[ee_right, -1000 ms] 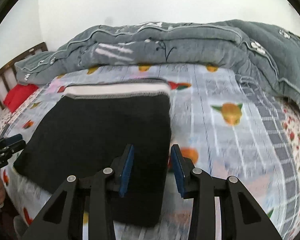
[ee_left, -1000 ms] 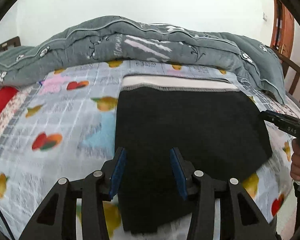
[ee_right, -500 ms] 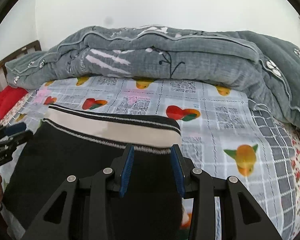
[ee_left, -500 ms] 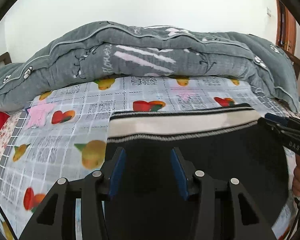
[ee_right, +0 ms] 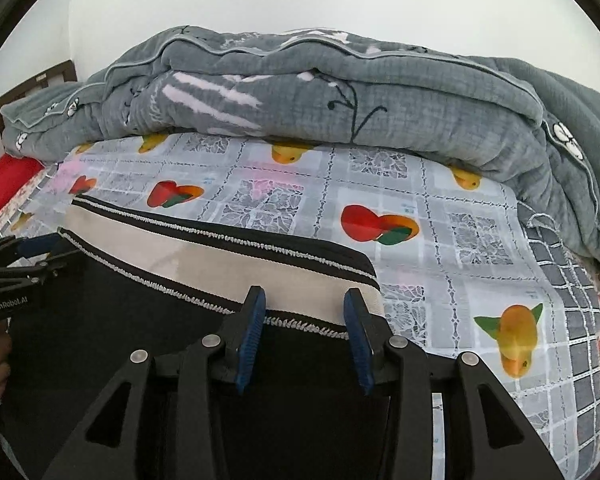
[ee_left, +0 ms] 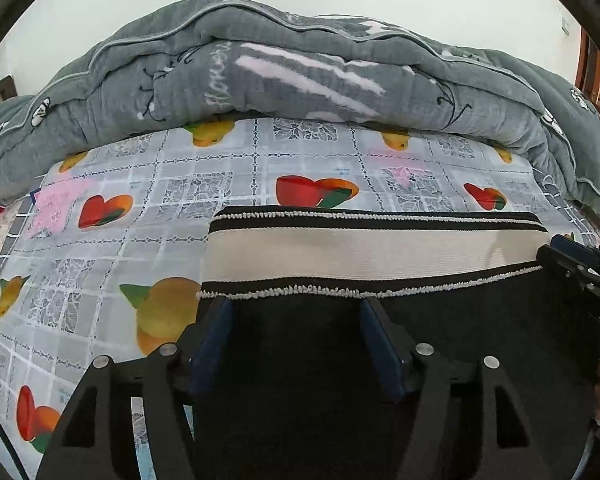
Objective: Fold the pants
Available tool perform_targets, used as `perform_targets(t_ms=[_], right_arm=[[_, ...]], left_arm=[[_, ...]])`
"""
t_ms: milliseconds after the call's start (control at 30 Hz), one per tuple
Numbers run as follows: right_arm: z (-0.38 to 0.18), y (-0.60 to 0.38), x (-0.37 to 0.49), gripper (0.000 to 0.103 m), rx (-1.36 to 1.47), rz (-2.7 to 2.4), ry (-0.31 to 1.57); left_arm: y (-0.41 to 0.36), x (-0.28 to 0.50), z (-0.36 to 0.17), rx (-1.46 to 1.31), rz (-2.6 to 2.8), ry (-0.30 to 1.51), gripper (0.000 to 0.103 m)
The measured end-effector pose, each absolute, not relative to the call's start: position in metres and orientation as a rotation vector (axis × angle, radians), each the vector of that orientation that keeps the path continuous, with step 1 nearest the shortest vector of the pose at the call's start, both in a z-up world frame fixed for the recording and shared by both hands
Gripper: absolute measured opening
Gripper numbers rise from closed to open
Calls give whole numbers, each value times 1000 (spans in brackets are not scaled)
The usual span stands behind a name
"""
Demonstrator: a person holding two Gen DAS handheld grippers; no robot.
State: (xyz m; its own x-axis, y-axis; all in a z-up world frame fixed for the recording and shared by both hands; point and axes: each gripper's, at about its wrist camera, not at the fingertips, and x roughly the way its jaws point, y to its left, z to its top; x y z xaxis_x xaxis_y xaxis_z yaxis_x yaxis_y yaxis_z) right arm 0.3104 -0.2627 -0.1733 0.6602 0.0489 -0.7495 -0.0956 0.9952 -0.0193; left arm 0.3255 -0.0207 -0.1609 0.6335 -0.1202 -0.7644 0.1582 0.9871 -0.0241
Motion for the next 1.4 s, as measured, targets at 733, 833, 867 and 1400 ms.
perform_targets(t_ms=[733, 833, 867, 1400], right_arm=[[-156, -271, 186, 41, -48, 111, 934], [-157, -275, 167, 41, -71, 70, 948], [-154, -277, 162, 41, -70, 58, 952], [-38, -296, 28, 53, 22, -17, 781]], left_arm=[[-6, 194, -146, 2, -131, 917, 66], [1, 170, -148, -45, -111, 936, 66], [4, 162, -145, -61, -104, 943, 66], [-6, 36, -48, -68, -41, 762, 76]])
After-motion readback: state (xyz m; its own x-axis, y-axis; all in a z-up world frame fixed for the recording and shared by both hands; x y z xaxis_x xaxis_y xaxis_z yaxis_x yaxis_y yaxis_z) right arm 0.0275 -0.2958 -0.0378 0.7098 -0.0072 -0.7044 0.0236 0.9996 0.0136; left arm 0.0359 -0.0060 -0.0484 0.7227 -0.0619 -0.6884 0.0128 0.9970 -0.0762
